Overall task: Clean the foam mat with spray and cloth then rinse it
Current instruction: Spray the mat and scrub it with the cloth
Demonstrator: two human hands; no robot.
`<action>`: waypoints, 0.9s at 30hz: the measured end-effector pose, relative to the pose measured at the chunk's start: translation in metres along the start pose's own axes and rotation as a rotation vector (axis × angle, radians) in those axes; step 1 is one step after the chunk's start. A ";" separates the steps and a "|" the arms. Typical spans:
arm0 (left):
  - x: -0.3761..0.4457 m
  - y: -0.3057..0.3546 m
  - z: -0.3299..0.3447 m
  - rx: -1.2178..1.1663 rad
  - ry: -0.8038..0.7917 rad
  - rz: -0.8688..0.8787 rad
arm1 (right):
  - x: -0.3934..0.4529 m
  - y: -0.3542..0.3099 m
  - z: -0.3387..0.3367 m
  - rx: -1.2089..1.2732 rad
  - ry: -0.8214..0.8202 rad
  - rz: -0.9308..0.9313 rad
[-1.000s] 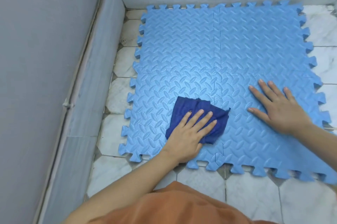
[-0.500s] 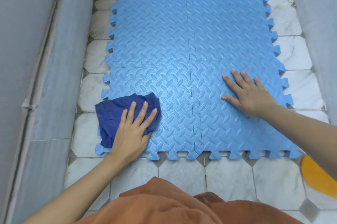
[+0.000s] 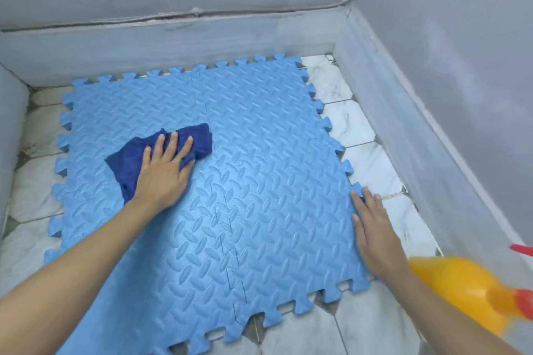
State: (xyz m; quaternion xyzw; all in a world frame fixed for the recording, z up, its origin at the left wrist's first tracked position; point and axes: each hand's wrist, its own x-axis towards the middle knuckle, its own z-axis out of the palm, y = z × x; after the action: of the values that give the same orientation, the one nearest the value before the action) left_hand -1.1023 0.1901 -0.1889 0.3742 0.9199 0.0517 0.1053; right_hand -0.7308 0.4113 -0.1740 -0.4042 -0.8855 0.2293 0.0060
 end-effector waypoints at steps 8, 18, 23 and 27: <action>-0.008 0.136 0.029 0.150 -0.031 0.684 | 0.004 0.010 0.013 0.130 0.155 0.085; 0.064 0.191 0.032 0.123 -0.045 0.726 | 0.007 0.016 0.019 0.089 0.177 0.101; 0.131 0.228 0.026 0.044 -0.050 0.411 | 0.007 0.016 0.020 0.106 0.176 0.089; 0.051 0.211 0.034 0.063 -0.042 0.676 | 0.007 0.017 0.017 0.239 0.216 0.094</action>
State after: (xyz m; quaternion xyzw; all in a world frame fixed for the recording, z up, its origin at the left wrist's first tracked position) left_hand -0.9870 0.3776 -0.1933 0.6620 0.7427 0.0474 0.0895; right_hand -0.7273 0.4192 -0.1974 -0.4641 -0.8261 0.2883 0.1385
